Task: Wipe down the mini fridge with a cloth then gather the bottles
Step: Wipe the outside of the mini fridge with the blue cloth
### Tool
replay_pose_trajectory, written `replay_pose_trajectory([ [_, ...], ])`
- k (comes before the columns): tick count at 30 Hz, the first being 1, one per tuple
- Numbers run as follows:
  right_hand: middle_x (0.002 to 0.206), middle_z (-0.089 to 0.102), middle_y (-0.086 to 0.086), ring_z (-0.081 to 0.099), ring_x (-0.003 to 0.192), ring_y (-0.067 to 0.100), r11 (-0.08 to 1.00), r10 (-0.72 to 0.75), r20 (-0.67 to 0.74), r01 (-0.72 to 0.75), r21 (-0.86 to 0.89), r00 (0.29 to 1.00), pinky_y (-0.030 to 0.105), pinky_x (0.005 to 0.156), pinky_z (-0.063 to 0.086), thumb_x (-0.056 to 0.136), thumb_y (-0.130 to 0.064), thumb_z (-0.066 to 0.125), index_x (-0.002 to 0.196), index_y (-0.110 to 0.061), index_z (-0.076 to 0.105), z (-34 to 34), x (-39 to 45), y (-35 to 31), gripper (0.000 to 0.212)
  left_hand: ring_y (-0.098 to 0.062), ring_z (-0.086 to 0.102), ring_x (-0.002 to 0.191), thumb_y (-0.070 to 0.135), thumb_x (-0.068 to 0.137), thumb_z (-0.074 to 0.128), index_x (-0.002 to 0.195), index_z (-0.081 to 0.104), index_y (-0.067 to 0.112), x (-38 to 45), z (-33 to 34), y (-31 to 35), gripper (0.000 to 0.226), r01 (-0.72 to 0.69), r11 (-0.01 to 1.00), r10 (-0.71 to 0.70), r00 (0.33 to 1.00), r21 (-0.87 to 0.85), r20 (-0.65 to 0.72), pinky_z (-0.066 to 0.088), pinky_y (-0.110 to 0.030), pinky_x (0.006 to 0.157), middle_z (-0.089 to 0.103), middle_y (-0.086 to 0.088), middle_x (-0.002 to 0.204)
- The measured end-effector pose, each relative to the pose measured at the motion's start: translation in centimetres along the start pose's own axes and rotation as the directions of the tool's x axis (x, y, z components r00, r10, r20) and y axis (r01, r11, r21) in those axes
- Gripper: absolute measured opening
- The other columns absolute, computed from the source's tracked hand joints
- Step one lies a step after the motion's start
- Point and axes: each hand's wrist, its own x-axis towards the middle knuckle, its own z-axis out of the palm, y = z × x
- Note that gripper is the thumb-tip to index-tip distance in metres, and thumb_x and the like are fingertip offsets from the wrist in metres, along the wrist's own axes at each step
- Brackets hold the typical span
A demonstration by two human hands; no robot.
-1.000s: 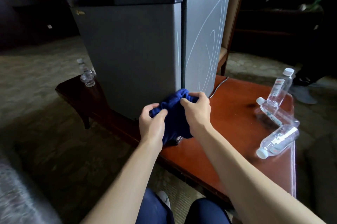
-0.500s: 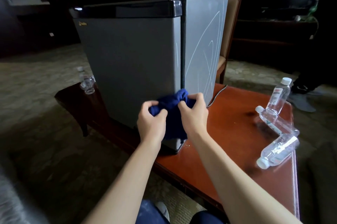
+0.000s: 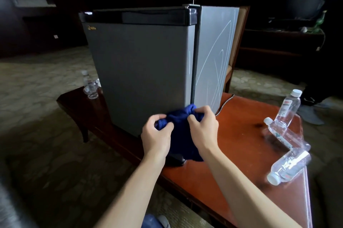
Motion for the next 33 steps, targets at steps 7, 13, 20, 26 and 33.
replay_pose_trajectory([
  [7,0.089,0.061,-0.004,0.055,0.09,0.016,0.974,-0.224,-0.096,0.227,0.019,0.97,0.022,0.075,0.037,0.081,-0.013,0.061,0.096,-0.013,0.065,-2.8,4.0,-10.2,0.015,-0.011,0.065,0.091,0.022,0.081,0.069,0.101,0.065,0.028,1.0,0.4,9.1,0.022,-0.268,0.96,0.265,0.963,-0.081,-0.047,0.054,-0.028,0.078,0.068,0.006,0.099],
  [13,0.094,0.06,-0.005,0.057,0.097,0.018,0.93,-0.348,-0.168,0.362,0.059,0.922,0.029,0.085,0.047,0.083,-0.015,0.06,0.101,-0.012,0.064,-4.2,6.0,-16.3,0.018,-0.011,0.066,0.086,0.023,0.077,0.07,0.095,0.067,0.026,2.2,0.2,15.8,0.019,-0.41,0.901,0.399,0.911,-0.143,-0.101,0.057,-0.033,0.079,0.069,0.006,0.092],
  [20,0.082,0.055,-0.014,0.054,0.085,0.011,0.926,-0.351,-0.176,0.369,0.08,0.92,0.021,0.074,0.042,0.088,-0.016,0.059,0.098,-0.012,0.061,-3.5,5.5,-13.9,0.011,-0.007,0.065,0.085,0.019,0.08,0.066,0.097,0.067,0.027,2.1,0.1,14.1,0.019,-0.418,0.9,0.412,0.908,-0.121,-0.073,0.055,-0.027,0.074,0.068,0.008,0.093],
  [26,0.077,0.053,-0.013,0.05,0.07,-0.009,0.944,-0.322,-0.075,0.325,0.046,0.944,0.001,0.061,0.033,0.088,-0.009,0.057,0.09,-0.014,0.055,-2.1,3.1,-7.0,0.006,-0.005,0.063,0.089,0.018,0.081,0.066,0.098,0.065,0.03,0.9,0.5,6.9,0.021,-0.297,0.954,0.295,0.954,-0.045,-0.045,0.054,-0.027,0.077,0.065,0.013,0.096],
  [33,0.088,0.065,0.002,0.058,0.082,0.023,0.991,-0.131,0.029,0.132,-0.038,0.991,0.033,0.075,0.045,0.085,-0.008,0.06,0.091,-0.012,0.057,1.1,-0.6,5.5,0.008,-0.015,0.061,0.091,0.009,0.08,0.068,0.101,0.065,0.025,-1.2,1.6,-3.9,0.026,0.02,0.996,-0.012,0.996,0.09,-0.088,0.048,-0.028,0.081,0.066,0.005,0.098],
])
